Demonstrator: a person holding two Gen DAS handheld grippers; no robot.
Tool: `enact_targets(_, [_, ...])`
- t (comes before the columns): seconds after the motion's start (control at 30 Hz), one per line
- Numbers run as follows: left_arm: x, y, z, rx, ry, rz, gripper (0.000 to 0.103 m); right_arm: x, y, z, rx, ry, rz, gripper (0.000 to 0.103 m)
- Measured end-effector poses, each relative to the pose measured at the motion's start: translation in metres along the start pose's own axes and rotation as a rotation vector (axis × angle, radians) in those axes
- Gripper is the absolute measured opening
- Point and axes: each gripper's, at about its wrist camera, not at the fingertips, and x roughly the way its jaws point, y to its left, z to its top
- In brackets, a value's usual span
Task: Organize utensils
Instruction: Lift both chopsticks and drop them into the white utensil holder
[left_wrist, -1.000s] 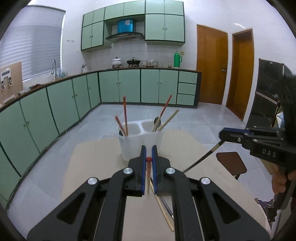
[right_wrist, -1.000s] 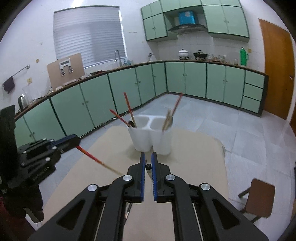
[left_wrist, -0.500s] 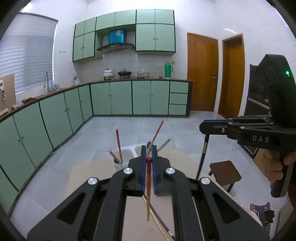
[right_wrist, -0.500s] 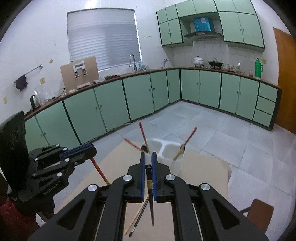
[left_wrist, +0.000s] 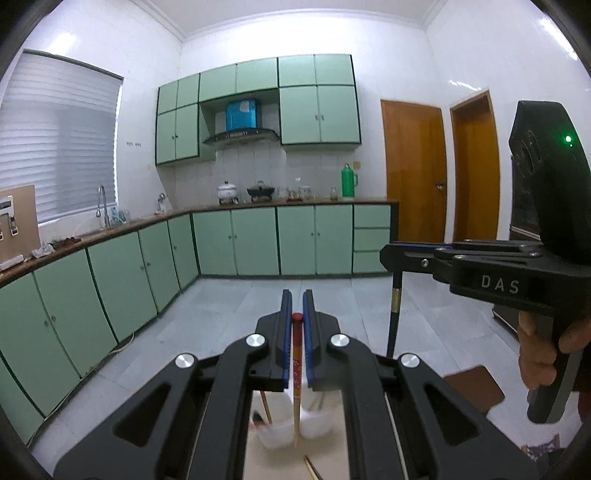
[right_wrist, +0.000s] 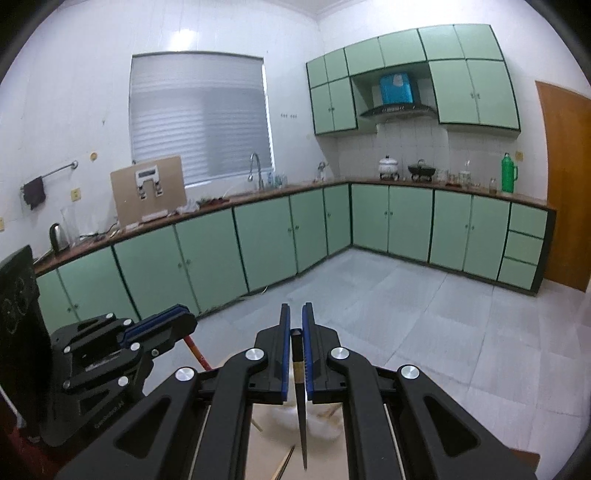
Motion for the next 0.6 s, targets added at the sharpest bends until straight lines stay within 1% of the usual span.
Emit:
enact_targets(0.13, [0.027,0.004,0.012,-0.009,-0.019,0.018,0.005,0.018,-0.009,0.015,0.022,-0.030,-0.010,0.006])
enact_targets(0.23, [0.046,0.010,0.014,-0.019,-0.016,0.028,0.005,0.035,-0.018,0.023,0.049,-0.054,-0.007,0.006])
enact_targets(0.33, [0.068,0.017,0.008,-0.037,-0.008,0.037,0.005,0.055,-0.027,0.024,0.074,-0.062,-0.009,0.006])
enact_targets(0.43, [0.088,0.022,-0.004,-0.050,0.013,0.043,0.005,0.078,-0.032,0.016,0.087,-0.038,-0.016,0.006])
enact_targets(0.6, [0.115,0.030,-0.021,-0.054,0.066,0.054,0.005,0.108,-0.038,-0.013,0.102,0.028,-0.023,0.006])
